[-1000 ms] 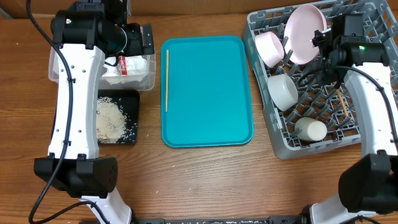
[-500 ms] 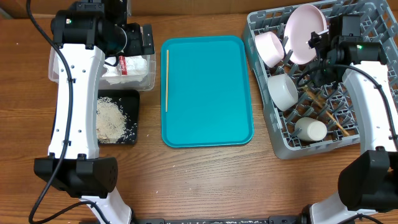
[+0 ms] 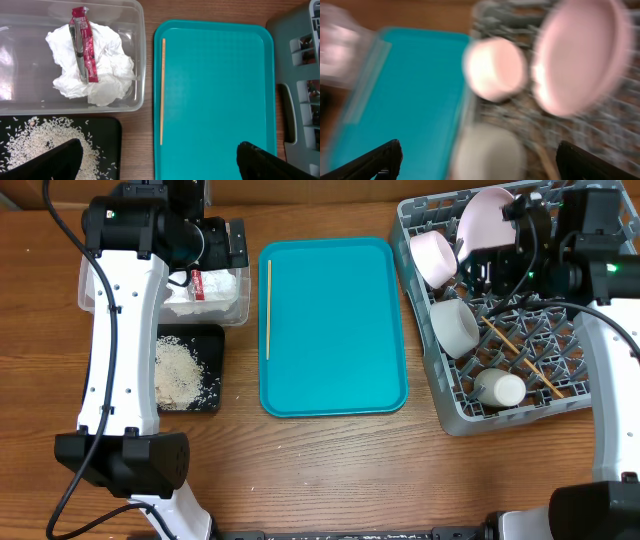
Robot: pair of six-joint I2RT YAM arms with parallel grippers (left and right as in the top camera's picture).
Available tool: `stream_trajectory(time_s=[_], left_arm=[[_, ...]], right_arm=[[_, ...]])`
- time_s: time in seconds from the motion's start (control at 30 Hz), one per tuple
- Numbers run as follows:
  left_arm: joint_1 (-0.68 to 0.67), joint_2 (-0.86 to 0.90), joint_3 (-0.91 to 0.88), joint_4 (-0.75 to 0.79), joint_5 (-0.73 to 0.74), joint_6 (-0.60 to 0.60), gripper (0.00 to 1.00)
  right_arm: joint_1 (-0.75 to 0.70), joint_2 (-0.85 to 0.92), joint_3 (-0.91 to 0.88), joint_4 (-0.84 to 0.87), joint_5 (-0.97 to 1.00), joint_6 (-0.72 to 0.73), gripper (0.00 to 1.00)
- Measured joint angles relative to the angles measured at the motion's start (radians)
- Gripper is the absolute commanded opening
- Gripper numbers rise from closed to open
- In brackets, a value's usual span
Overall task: Sort waste into correct bins and load items into the dishwasher
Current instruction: 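Lower the chopstick into the rack and open right gripper, then reach right gripper back to the remaining chopstick on the tray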
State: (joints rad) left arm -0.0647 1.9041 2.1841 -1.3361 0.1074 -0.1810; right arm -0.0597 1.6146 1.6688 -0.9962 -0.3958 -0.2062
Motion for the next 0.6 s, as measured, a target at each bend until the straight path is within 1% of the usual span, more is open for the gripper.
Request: stream_trajectory(time_s=[0.07,0.1,0.13,0.2,0.33,0.43,0.5,0.6], left_arm=[[0.0,0.0,0.0,0.0,0.0,0.0,1.0],[0.0,0.0,0.0,0.0,0.0,0.0,1.0],[0.0,0.0,0.0,0.0,0.0,0.0,1.0],[0.0,0.0,0.0,0.0,0.0,0.0,1.0],[0.0,0.0,0.0,0.0,0.0,0.0,1.0],[0.0,0.0,0.0,0.0,0.0,0.0,1.0],[0.0,0.0,0.0,0.0,0.0,0.0,1.0],[0.0,0.0,0.0,0.0,0.0,0.0,1.0]], right_arm=[[0.002,0.0,0.001,0.039,-0.117,0.033,1.0],[0.006,0.006,0.0,0.095,-0.191,0.084,0.99],[0.008,0.006,0.0,0.115,-0.214,0.103,0.98],[0.038,0.015,0.001,0.19,-0.249,0.201,0.98],[0.183,0.048,0.001,0.26,-0.116,0.37,0.98],[0.329,0.101,0.001,0.292,0.033,0.49,0.93],[0.387,0.139,0.001,0.316,0.097,0.542,0.89],[0.46,0.222,0.001,0.366,0.169,0.617,0.88]])
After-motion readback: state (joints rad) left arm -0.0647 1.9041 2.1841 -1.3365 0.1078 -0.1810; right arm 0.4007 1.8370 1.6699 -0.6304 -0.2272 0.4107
